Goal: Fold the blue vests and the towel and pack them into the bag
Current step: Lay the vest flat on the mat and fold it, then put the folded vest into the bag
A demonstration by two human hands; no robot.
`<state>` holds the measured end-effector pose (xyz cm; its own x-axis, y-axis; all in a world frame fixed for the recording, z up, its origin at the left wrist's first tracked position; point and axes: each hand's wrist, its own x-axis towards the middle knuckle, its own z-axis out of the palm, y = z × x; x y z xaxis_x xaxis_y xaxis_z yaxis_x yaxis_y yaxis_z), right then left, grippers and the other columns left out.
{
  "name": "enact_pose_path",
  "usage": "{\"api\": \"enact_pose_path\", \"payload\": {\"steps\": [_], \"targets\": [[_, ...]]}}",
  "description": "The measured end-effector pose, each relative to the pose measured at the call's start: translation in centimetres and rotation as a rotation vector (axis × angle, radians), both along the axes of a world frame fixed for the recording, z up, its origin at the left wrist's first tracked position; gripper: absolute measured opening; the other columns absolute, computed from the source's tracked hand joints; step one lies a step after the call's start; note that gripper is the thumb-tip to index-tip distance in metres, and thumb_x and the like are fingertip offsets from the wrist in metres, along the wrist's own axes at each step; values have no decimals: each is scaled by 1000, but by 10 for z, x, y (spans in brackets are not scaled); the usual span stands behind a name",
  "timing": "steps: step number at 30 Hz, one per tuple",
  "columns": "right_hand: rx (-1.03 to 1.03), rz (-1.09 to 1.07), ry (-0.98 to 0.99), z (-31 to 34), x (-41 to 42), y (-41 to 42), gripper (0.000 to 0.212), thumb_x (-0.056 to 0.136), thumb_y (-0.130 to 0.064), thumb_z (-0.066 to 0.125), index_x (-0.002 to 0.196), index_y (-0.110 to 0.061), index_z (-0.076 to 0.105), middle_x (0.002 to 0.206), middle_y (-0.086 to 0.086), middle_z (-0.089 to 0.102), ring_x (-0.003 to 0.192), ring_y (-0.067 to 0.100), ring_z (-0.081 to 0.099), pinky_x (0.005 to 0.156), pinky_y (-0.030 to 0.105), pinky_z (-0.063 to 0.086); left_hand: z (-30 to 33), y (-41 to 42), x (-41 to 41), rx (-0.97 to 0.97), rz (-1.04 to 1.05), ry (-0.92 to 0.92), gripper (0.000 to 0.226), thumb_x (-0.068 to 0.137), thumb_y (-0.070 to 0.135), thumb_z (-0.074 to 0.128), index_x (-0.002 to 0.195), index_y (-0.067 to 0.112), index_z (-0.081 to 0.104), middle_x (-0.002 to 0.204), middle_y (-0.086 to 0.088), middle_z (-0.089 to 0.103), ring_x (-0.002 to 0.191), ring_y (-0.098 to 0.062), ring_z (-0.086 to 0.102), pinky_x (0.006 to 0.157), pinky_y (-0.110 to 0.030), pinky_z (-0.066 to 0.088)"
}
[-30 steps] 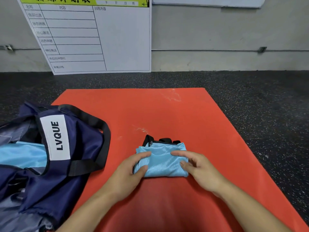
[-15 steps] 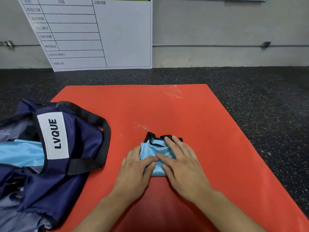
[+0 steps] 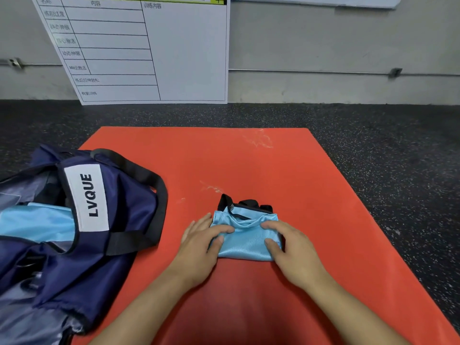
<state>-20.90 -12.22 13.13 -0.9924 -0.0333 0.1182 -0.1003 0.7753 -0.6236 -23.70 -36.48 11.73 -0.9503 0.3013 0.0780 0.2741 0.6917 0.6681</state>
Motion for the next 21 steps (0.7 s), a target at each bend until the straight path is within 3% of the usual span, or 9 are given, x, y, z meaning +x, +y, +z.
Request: {"api": "enact_pose_path", "payload": {"steps": [1, 3, 5, 7, 10, 13, 17, 21], "targets": [[-47, 0, 3, 3, -1, -2, 40, 93, -13, 68, 127, -34, 66, 130, -22, 62, 128, 3, 54, 106, 8, 30, 0, -1, 0, 40, -4, 14, 36, 99, 34, 42, 127, 43, 63, 143, 12, 53, 142, -6, 36, 123, -38, 19], [-150, 1, 29, 6, -3, -4, 49, 89, -4, 69, 126, -37, 66, 131, -27, 61, 124, -4, 55, 105, 7, 33, 3, -1, 2, 152, -7, -5, 35, 101, 21, 51, 128, 39, 64, 127, 15, 57, 124, 1, 48, 113, -27, 33], [-251, -3, 43, 7, -6, -5, 56, 86, 3, 69, 124, -38, 66, 129, -26, 64, 116, -2, 60, 101, 18, 45, 11, -3, 4, 250, 6, -36, 45, 98, 6, 56, 130, 36, 64, 125, 14, 55, 121, 6, 48, 104, -11, 34], [-366, 4, 19, 13, -5, -8, 57, 87, 6, 70, 124, -38, 67, 125, -20, 68, 97, 11, 68, 87, 28, 55, 21, -6, 8, 304, 26, -38, 52, 95, -1, 58, 133, 34, 63, 125, 12, 54, 121, 7, 48, 101, -4, 30], [-550, 39, -42, 26, 1, -19, 53, 89, 11, 69, 123, -30, 68, 113, -5, 73, 81, 5, 71, 73, 17, 53, 38, -19, 19, 329, 31, -39, 56, 92, -3, 60, 136, 31, 62, 125, 12, 53, 122, 10, 46, 104, -3, 29], [-647, 113, -64, 41, 12, -38, 51, 89, 10, 69, 125, -26, 68, 121, -2, 73, 89, 7, 73, 77, 18, 56, 54, -45, 37, 345, 29, -15, 56, 92, -1, 60, 138, 31, 60, 135, 10, 52, 128, 16, 41, 108, -4, 26], [-652, 231, -19, 70, 14, -84, 57, 89, 9, 70, 120, -39, 70, 127, -3, 70, 89, 10, 72, 79, 22, 56, 78, -94, 60, 344, 90, 71, 61, 93, 4, 60, 137, 47, 56, 150, 12, 45, 144, 11, 25, 118, -10, 19], [-593, 363, 137, 110, 7, -154, 59, 88, 9, 71, 123, -39, 69, 134, -10, 64, 108, 17, 70, 87, 35, 58, 121, -160, 76, 322, 166, 212, 63, 90, -3, 64, 137, 38, 60, 139, 8, 55, 136, 10, 39, 114, -12, 26]]}}
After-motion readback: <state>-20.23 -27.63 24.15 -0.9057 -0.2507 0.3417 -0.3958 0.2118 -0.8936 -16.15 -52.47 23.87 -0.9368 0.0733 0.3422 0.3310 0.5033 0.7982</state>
